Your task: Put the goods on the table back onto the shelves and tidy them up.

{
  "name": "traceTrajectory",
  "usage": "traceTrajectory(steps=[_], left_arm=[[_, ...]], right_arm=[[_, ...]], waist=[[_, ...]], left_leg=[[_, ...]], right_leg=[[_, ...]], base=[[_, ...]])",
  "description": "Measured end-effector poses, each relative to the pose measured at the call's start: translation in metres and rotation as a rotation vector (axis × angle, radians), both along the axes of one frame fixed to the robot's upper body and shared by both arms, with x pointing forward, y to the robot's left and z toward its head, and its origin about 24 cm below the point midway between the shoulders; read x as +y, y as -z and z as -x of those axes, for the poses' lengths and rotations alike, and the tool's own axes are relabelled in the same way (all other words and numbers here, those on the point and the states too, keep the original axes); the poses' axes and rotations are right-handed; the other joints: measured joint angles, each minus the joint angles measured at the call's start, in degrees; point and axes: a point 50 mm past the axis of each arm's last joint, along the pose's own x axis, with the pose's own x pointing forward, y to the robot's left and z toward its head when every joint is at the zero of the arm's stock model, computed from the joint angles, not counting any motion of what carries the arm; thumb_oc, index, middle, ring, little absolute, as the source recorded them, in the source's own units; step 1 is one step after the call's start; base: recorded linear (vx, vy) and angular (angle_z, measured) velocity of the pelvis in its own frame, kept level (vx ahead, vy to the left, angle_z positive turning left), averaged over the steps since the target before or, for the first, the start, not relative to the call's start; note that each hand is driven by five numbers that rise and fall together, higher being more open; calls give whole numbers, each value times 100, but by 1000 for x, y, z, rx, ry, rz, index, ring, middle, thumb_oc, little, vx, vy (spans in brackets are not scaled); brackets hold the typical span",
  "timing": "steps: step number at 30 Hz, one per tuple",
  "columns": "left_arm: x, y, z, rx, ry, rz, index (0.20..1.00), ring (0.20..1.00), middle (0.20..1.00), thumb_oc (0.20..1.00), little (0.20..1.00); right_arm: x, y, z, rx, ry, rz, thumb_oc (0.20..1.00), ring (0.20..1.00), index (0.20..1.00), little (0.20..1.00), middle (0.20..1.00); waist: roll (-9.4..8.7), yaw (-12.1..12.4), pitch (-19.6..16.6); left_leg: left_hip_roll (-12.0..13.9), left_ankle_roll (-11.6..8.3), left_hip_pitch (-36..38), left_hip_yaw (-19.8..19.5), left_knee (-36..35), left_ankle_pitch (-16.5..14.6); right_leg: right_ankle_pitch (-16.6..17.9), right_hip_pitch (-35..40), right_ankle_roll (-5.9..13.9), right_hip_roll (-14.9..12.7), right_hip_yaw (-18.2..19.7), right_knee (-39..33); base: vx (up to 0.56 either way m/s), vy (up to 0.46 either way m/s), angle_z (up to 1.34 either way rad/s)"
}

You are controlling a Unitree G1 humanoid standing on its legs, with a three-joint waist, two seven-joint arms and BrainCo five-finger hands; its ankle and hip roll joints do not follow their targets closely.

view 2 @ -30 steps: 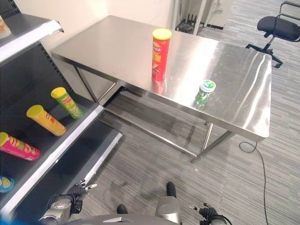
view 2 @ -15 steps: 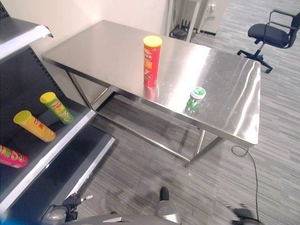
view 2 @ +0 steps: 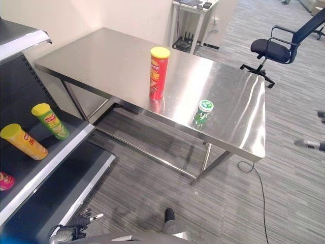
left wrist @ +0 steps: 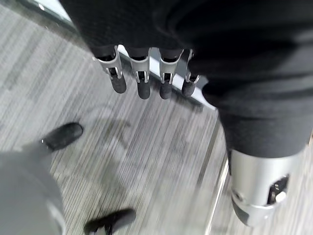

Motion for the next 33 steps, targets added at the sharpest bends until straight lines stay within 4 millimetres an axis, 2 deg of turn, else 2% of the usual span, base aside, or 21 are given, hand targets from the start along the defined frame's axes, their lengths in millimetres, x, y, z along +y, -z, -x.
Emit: traceTrajectory(steps=[2, 4, 7, 8, 12, 21, 30, 33], left_arm=[[-3, 0, -2, -8, 15, 5, 1000, 1000, 1000, 1000, 1000], [-3, 0, -4, -13, 17, 7, 1000, 1000, 1000, 1000, 1000], [-4, -2, -6, -28, 22, 9, 1000, 1000, 1000, 1000, 1000], [-4, -2, -5, -27, 23, 12, 1000, 1000, 1000, 1000, 1000], [-3, 1, 4, 3, 21, 13, 1000, 1000, 1000, 1000, 1000], [-4, 3, 12, 30, 23, 13, 1000, 1000, 1000, 1000, 1000], [-2, 4, 13, 37, 11, 8, 1000, 1000, 1000, 1000, 1000], [-2, 4, 14, 39, 10, 7, 1000, 1000, 1000, 1000, 1000]], right_arm=[[6, -5, -17, 9, -40, 26, 1000, 1000, 1000, 1000, 1000], [12, -4, -23, 43, -72, 43, 1000, 1000, 1000, 1000, 1000], [17, 7, -28, 106, -110, 35, 1000, 1000, 1000, 1000, 1000], [21, 16, -32, 158, -140, 24, 1000, 1000, 1000, 1000, 1000], [25, 30, -40, 229, -166, 6, 1000, 1000, 1000, 1000, 1000], [34, 47, -73, 277, -174, 11, 1000, 1000, 1000, 1000, 1000], [32, 57, -80, 352, -142, 77, 1000, 1000, 1000, 1000, 1000], [39, 56, -88, 344, -159, 107, 1000, 1000, 1000, 1000, 1000]], waist=[[13, 49, -28], [43, 130, -54], [66, 306, -53], [73, 334, -48], [88, 408, -40], [132, 561, 12], [214, 685, 143], [235, 703, 195]], left_leg=[[-15, 3, 4, -17, 2, 4], [-28, 7, 2, -68, 30, 8], [-29, 9, -13, -124, 30, 9], [-27, 11, -5, -202, 30, 11], [-27, 15, -13, -265, 0, 12], [-9, 20, 37, -161, 28, 18], [6, 15, 30, -309, 24, 31], [26, 5, 10, -327, 3, 43]], right_leg=[[7, 23, -6, -6, -23, 0], [26, 27, -4, 1, -51, 20], [23, 54, -1, -8, -100, 24], [2, 129, 19, -22, -192, 21], [-21, 148, 33, -29, -239, -2], [-2, 135, 12, -2, -179, -4], [-24, 228, 19, -6, -326, -3], [-27, 223, 17, 8, -345, -5]], base=[[11, -40, 8], [4, -27, 11], [10, -44, 14], [11, -54, 21], [3, -41, 10], [3, -22, -5], [10, -40, 7], [-2, -39, 6]])
